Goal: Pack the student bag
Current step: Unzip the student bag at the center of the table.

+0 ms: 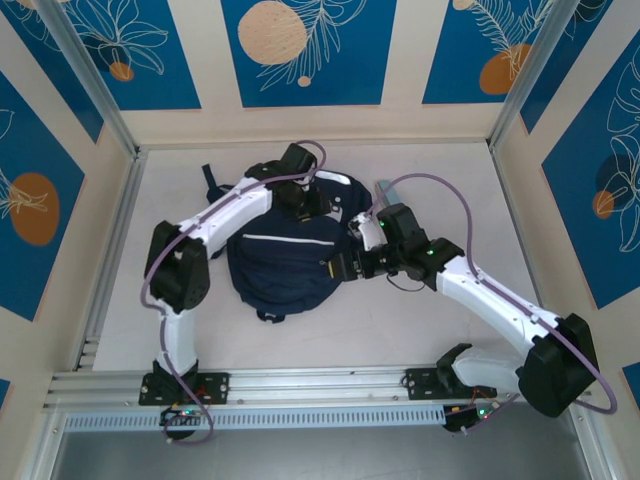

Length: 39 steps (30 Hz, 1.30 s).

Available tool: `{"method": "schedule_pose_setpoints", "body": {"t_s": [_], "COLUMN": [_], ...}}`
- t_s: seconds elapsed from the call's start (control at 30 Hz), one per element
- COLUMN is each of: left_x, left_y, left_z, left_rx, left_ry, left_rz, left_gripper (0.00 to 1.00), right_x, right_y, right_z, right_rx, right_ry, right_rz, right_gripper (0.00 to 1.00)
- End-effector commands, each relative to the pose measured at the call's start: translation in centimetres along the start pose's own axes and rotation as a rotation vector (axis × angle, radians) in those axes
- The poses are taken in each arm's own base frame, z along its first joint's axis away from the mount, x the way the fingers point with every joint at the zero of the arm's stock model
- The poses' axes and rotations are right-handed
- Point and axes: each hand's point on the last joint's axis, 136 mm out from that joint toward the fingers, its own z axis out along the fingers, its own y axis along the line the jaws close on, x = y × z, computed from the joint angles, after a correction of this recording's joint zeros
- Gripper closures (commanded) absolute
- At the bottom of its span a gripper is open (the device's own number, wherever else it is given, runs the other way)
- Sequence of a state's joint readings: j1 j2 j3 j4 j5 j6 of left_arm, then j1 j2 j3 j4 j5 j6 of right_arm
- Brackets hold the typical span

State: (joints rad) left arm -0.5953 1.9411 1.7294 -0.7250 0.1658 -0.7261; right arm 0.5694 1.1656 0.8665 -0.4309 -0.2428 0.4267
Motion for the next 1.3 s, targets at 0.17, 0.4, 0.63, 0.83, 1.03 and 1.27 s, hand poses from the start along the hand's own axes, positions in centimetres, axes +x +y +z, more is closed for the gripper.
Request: {"method": "schedule_pose_setpoints", "body": {"t_s": [0.17,0.4,0.63,0.83,1.03,1.27], "left_x": [3.6,9.4,12.3,14.2,14.9,14.6], "left_y": [1.8,2.2,1.9,2.1,2.2,1.6], "left_z": [-7.7,-7.4,-6.1,-5.1,-5.0,-5.3], "left_rx": [-0.091,-0.129,-0.110,-0.111,-0.077,-0.030], "left_ry": [-0.150,-0.147,-0.147,-0.124,-0.148,-0.181], "left_rz": [0.026,0.011,-0.001,0.031,0.017,0.014], "left_gripper": [0.51,0.46,0.48,0.54,0.62,0.70], "right_x": [-2.6,-4.4,-3.0,-1.7,-1.5,-1.8], "right_y": [-2.6,-2.5,-0.7,0.6,2.0,1.4], "right_z": [-1.2,1.5,4.6,6.1,6.6,6.0], "right_rx": [0.031,-0.017,-0.052,-0.081,-0.174,-0.166], "right_ry": [-0.072,-0.002,0.097,0.147,0.171,0.155], "right_rz": [0.289,0.404,0.398,0.422,0.455,0.519], "right_gripper": [0.25,0.21,0.18,0.18,0.22,0.45]}}
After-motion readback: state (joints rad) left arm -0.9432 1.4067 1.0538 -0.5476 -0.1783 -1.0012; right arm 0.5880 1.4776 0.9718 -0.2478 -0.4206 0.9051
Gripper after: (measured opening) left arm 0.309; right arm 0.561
